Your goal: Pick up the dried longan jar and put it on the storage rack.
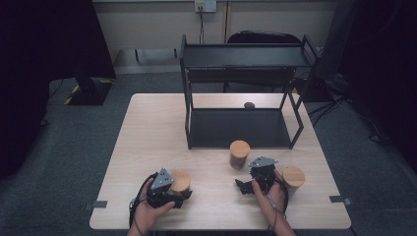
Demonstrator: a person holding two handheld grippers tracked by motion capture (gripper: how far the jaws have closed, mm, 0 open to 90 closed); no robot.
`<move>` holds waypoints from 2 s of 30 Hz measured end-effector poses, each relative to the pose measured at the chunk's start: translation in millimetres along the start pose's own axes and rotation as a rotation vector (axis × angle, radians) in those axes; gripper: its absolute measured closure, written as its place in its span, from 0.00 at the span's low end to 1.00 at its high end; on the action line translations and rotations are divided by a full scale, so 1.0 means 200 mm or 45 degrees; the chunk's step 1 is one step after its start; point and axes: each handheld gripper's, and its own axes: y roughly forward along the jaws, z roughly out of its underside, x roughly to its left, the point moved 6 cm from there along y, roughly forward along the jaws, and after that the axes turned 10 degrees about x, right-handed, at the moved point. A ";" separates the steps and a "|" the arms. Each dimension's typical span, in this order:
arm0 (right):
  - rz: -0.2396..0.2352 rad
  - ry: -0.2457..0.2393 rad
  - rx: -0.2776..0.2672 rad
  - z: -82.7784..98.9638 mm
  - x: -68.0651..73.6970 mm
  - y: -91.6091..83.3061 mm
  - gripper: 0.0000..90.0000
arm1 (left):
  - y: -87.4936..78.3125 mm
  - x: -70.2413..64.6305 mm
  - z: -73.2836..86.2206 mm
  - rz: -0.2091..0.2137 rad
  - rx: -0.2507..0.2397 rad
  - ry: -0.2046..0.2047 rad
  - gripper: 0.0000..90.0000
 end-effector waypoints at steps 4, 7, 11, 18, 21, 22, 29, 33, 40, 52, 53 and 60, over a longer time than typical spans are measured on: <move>-0.001 0.000 0.000 0.00 0.00 0.00 0.00 | 0.00 0.00 0.00 -0.015 0.009 0.000 0.27; 0.000 0.000 0.000 0.00 0.00 0.00 0.00 | 0.00 -0.01 -0.01 -0.025 0.011 0.003 0.27; 0.000 0.000 0.000 0.00 0.00 0.00 0.00 | 0.00 -0.01 -0.01 -0.035 0.017 0.018 0.27; 0.000 0.001 0.000 0.00 0.00 0.00 0.00 | -0.01 -0.01 -0.01 -0.024 0.013 0.001 0.28; 0.000 0.000 0.000 0.00 0.00 0.00 0.00 | -0.02 -0.01 -0.01 -0.020 0.013 -0.006 0.28; 0.000 0.000 0.000 0.00 0.00 0.00 0.00 | -0.02 -0.01 -0.01 -0.019 0.015 -0.005 0.28; 0.000 0.000 0.000 0.00 0.00 0.00 0.00 | -0.02 0.00 -0.02 -0.011 0.014 -0.009 0.28; 0.000 0.000 0.000 0.00 0.00 0.00 0.00 | -0.02 0.00 -0.04 -0.010 0.013 -0.004 0.28; 0.000 0.000 0.000 0.00 0.00 0.00 0.00 | -0.02 0.00 -0.07 0.001 0.018 0.000 0.28; 0.000 0.001 0.000 0.00 0.00 0.00 0.00 | -0.01 0.02 -0.14 0.001 0.007 0.000 0.29; 0.000 0.000 0.000 0.00 0.00 0.00 0.00 | -0.01 0.02 -0.14 0.002 0.002 -0.003 0.29; 0.000 0.000 0.000 0.00 0.00 0.00 0.00 | 0.02 0.04 -0.19 0.000 0.002 0.003 0.29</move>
